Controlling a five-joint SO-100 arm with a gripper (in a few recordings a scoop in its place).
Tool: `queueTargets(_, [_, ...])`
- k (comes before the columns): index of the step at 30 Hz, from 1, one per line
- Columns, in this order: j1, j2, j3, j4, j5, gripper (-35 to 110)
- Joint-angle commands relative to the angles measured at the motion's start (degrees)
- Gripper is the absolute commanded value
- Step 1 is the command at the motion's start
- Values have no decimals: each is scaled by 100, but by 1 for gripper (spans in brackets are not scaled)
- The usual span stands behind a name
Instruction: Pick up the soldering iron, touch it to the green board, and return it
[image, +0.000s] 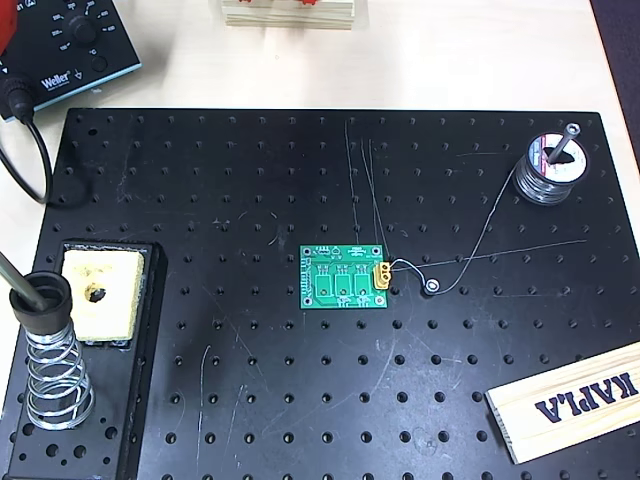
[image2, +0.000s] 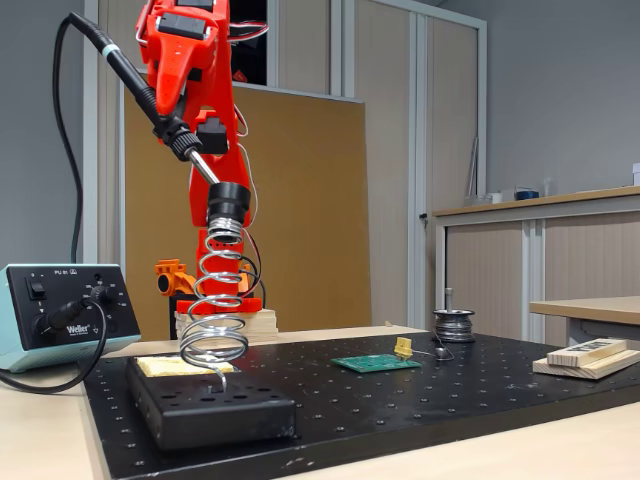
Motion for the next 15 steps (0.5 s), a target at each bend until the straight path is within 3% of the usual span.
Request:
queueTargets(1, [-229,193,422,-114,-70,0])
queueTargets(7, [18,527,1169,-53,-334,6])
queueTargets(15, [26,1028,2654,-606,905,6])
